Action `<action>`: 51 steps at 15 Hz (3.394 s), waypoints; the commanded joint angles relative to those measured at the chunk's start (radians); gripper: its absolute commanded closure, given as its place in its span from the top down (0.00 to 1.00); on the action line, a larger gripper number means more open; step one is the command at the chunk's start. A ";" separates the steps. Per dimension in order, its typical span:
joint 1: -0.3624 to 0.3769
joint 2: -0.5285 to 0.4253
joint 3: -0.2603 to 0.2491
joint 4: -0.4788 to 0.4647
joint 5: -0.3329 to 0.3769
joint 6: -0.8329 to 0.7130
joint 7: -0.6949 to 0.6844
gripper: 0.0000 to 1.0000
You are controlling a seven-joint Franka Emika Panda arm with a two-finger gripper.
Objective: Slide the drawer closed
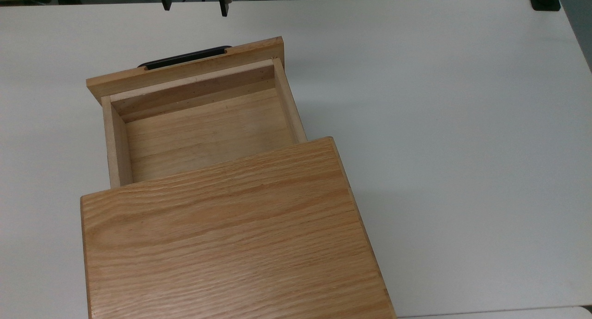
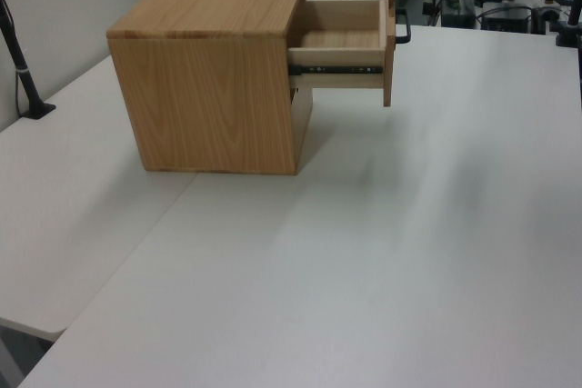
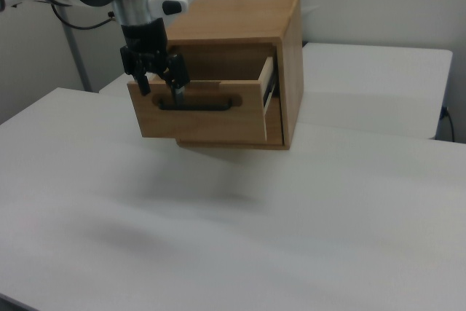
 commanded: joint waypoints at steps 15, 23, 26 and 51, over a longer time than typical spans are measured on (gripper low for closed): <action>-0.018 -0.023 -0.021 -0.030 -0.013 -0.004 -0.307 1.00; -0.038 0.036 -0.021 -0.047 -0.008 0.017 -0.306 0.27; -0.037 0.053 -0.021 -0.046 -0.002 0.105 -0.175 0.26; 0.029 0.343 -0.007 0.213 -0.071 0.598 0.101 0.18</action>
